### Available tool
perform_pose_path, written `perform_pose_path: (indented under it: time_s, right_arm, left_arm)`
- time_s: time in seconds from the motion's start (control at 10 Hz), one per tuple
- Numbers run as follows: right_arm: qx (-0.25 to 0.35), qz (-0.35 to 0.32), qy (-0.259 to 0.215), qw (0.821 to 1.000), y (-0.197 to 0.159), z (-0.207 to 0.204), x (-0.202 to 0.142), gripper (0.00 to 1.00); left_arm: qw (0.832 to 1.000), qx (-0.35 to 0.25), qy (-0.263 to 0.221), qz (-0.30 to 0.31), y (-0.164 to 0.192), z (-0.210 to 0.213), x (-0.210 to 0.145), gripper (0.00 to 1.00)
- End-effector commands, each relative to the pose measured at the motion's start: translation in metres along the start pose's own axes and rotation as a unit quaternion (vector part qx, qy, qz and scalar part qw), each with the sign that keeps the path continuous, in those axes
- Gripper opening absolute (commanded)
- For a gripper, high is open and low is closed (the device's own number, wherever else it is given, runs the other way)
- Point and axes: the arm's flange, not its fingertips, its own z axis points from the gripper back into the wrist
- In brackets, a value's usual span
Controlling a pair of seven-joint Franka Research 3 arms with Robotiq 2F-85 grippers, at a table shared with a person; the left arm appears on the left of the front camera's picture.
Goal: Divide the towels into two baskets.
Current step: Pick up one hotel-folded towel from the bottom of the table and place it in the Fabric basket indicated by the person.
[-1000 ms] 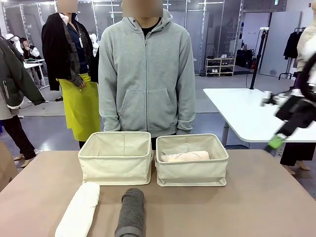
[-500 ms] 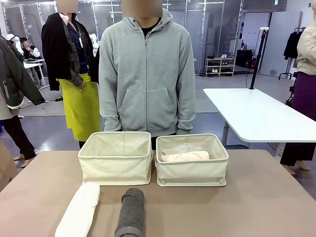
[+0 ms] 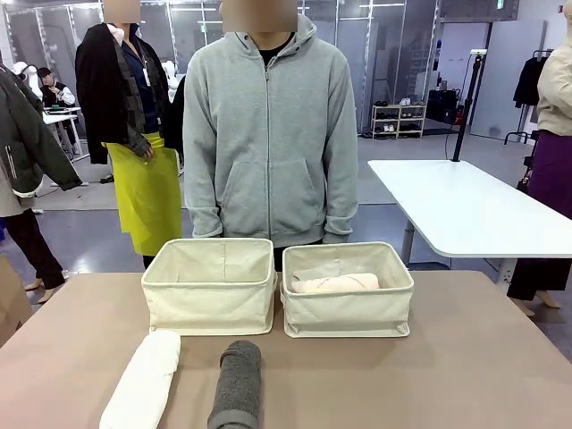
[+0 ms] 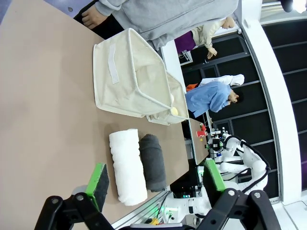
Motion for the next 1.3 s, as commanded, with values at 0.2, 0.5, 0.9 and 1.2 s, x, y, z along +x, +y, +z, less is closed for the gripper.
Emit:
perform_pose_path:
  time_s: [0.2,0.5,0.9,1.2]
  right_arm:
    - [-0.021,0.010,0.027,0.999,0.0181,-0.0076,0.0073,1.00]
    - [-0.021,0.010,0.027,0.999,0.0181,-0.0076,0.0073,1.00]
    - [-0.021,0.010,0.027,0.999,0.0181,-0.0076,0.0073,1.00]
    - [-0.021,0.010,0.027,0.999,0.0181,-0.0076,0.0073,1.00]
  left_arm:
    - [1.000,-0.008,-0.004,-0.003,-0.0024,0.0032,0.0002,1.00]
    - [1.000,-0.008,-0.004,-0.003,-0.0024,0.0032,0.0002,1.00]
    - [1.000,-0.008,-0.004,-0.003,-0.0024,0.0032,0.0002,1.00]
    - [1.000,-0.008,-0.004,-0.003,-0.0024,0.0032,0.0002,1.00]
